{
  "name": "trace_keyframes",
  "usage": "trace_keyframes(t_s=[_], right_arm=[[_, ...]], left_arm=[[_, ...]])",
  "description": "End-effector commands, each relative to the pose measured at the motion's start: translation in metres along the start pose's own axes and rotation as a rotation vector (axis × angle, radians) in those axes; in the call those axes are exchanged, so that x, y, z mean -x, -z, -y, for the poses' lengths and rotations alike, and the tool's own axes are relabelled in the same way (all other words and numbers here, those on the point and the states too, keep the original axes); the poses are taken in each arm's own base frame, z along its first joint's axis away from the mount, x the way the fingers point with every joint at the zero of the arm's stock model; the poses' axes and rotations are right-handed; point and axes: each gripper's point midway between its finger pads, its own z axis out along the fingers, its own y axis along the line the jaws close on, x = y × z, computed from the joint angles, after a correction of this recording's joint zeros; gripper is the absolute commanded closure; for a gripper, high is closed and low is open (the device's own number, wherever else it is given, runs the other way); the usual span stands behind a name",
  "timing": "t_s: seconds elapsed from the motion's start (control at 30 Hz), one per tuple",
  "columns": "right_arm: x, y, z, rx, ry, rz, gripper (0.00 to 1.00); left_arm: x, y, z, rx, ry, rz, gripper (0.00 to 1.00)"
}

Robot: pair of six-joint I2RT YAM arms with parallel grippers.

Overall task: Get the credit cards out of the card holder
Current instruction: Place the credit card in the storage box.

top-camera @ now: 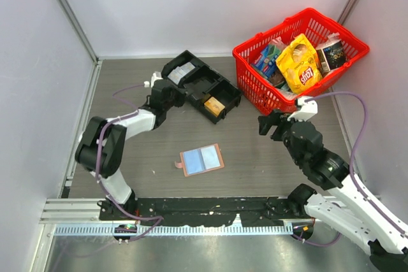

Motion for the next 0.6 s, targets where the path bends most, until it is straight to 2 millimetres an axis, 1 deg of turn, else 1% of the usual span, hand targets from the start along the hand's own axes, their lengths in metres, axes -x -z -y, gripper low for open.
trace_keyframes(t_s=[0.0, 0.07, 0.13, 0.2, 0.33, 0.47, 0.57], right_arm=[[0.012, 0.007, 0.025, -0.098, 0.034, 0.074, 0.18], [0.012, 0.008, 0.028, -0.109, 0.044, 0.080, 0.18], [0.011, 0.008, 0.031, -0.120, 0.049, 0.082, 0.18], [0.012, 0.009, 0.033, -0.124, 0.048, 0.088, 0.18], [0.012, 0.010, 0.034, -0.126, 0.046, 0.095, 0.17], [0.010, 0.010, 0.033, -0.121, 0.046, 0.090, 0.17], [0.013, 0.011, 0.033, -0.120, 0.047, 0.096, 0.17]], left_arm=[[0.035, -0.033, 0.031, -0.074, 0.032, 0.122, 1.00], [0.041, -0.048, 0.030, -0.061, 0.039, 0.132, 1.00], [0.042, -0.061, 0.022, -0.032, 0.051, 0.141, 1.00], [0.045, -0.069, 0.015, -0.013, 0.067, 0.156, 1.00], [0.044, -0.082, 0.005, 0.012, 0.080, 0.159, 0.99], [0.039, -0.094, -0.007, 0.051, 0.059, 0.136, 0.98], [0.037, -0.096, -0.012, 0.071, 0.055, 0.125, 0.94]])
